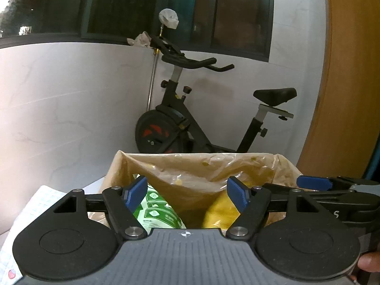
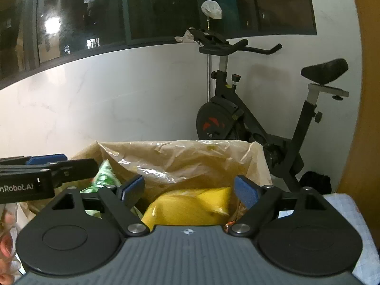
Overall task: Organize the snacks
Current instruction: 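Open both tools to drop the snacks into the box and withdraw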
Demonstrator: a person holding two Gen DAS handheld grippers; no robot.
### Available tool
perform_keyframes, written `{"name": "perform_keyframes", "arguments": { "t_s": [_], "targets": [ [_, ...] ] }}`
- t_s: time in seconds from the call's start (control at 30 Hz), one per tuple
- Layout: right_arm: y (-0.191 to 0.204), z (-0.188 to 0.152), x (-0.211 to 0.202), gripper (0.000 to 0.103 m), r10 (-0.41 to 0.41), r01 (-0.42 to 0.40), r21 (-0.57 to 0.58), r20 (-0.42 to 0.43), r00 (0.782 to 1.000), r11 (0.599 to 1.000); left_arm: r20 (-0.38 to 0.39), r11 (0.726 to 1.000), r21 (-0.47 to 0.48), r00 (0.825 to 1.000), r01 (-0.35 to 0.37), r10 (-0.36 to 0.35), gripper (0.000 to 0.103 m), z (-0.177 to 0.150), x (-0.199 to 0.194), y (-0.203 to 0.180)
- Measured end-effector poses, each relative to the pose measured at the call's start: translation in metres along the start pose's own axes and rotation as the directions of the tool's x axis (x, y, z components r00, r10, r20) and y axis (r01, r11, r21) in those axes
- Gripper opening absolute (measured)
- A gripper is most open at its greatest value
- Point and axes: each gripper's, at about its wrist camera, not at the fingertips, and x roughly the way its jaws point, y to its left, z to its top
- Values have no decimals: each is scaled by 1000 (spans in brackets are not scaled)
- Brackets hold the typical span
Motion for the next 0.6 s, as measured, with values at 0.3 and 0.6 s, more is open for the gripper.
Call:
{"name": "perform_keyframes", "arguments": {
  "t_s": [0.3,0.6],
  "targets": [
    [10,-1,-23,88,-7,7,-14,8,1000,1000,16,999,10,999,-34,34,76,0,-23,3],
    [19,-10,-52,88,-6,7,-38,20,1000,999,34,997,20,997,-73,72,76,-11,-62,9]
  ]
}}
